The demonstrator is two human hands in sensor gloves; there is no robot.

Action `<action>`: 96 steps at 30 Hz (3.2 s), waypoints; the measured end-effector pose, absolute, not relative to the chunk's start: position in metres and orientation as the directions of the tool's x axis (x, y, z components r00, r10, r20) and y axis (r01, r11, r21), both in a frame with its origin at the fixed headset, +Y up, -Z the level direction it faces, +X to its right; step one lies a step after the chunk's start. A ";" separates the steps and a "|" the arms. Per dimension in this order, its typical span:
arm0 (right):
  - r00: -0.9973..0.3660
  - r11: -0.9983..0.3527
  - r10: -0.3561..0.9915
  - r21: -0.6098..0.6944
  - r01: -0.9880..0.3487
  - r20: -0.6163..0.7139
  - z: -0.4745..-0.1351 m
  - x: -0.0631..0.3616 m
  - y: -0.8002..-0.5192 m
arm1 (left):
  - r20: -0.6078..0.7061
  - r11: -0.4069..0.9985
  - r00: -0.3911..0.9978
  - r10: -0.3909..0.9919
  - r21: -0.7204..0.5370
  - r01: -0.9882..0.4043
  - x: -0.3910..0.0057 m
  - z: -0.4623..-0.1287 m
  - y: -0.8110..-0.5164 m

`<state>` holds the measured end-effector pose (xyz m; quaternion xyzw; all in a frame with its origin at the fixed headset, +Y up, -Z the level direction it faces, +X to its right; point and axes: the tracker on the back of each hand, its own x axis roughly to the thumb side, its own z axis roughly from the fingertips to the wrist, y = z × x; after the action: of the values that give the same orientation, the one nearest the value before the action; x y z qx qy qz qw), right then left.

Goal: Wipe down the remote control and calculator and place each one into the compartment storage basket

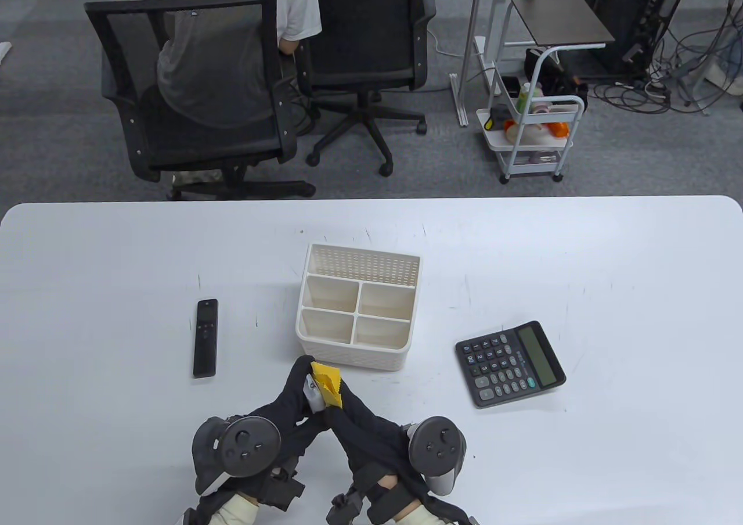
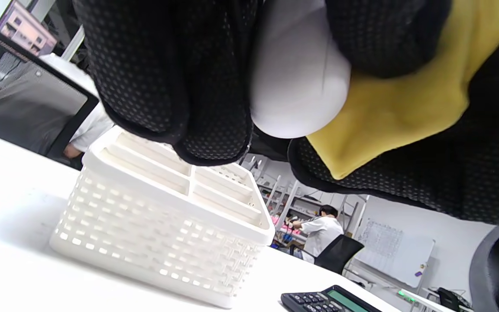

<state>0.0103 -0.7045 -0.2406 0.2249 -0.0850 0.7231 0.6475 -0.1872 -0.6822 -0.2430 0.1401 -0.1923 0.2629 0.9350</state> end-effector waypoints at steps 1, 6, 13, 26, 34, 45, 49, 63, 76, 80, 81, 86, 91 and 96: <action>-0.057 -0.144 0.899 0.170 -0.975 0.435 -0.241 0.010 -0.705 | 0.444 0.808 0.776 0.447 0.171 -0.563 -0.188 -0.243 -0.681; -0.080 -0.156 0.899 0.145 -0.977 0.430 -0.241 0.012 -0.706 | 0.418 0.773 0.744 0.521 0.137 -0.619 -0.191 -0.246 -0.683; -0.064 -0.149 0.904 0.170 -0.974 0.423 -0.242 0.012 -0.706 | 0.422 0.751 0.688 0.590 0.028 -0.660 -0.195 -0.251 -0.687; -0.116 -0.218 0.875 0.169 -0.961 0.469 -0.243 0.008 -0.709 | 0.340 0.589 0.564 0.753 0.035 -0.807 -0.209 -0.253 -0.688; -0.137 -0.227 0.864 0.132 -0.965 0.485 -0.239 0.008 -0.706 | 0.281 0.553 0.545 0.790 0.057 -0.831 -0.217 -0.254 -0.689; -0.214 -0.289 0.836 0.075 -0.954 0.505 -0.238 0.007 -0.707 | 0.302 0.500 0.486 0.820 0.032 -0.865 -0.216 -0.253 -0.687; -0.224 -0.296 0.813 0.050 -0.954 0.538 -0.235 0.007 -0.701 | 0.307 0.486 0.470 0.828 0.027 -0.873 -0.219 -0.254 -0.687; -0.244 -0.285 0.833 0.007 -0.959 0.496 -0.240 0.015 -0.705 | 0.308 0.457 0.447 0.840 0.043 -0.888 -0.222 -0.254 -0.686; -0.127 -0.146 0.918 0.022 -0.989 0.376 -0.252 0.028 -0.714 | 0.426 0.532 0.443 0.789 -0.110 -0.840 -0.208 -0.253 -0.680; -0.130 -0.159 0.913 0.046 -0.986 0.386 -0.249 0.025 -0.711 | 0.389 0.546 0.486 0.782 -0.054 -0.836 -0.209 -0.253 -0.683; -0.136 -0.167 0.907 0.043 -0.985 0.398 -0.247 0.023 -0.709 | 0.382 0.545 0.495 0.780 -0.027 -0.838 -0.211 -0.253 -0.683; -0.165 -0.202 0.868 0.030 -0.979 0.469 -0.242 0.020 -0.703 | 0.394 0.576 0.533 0.749 0.010 -0.818 -0.213 -0.250 -0.680; -0.110 -0.161 0.907 0.094 -0.982 0.406 -0.250 0.022 -0.712 | 0.434 0.571 0.517 0.738 0.008 -0.821 -0.211 -0.249 -0.678; -0.096 -0.144 0.911 0.091 -0.985 0.401 -0.248 0.022 -0.711 | 0.361 0.544 0.531 0.767 0.073 -0.836 -0.220 -0.251 -0.680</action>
<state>0.0218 -0.7110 -0.2484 0.1849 -0.1006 0.7335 0.6462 -0.2202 -0.6796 -0.2508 0.1194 -0.1445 0.4624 0.8666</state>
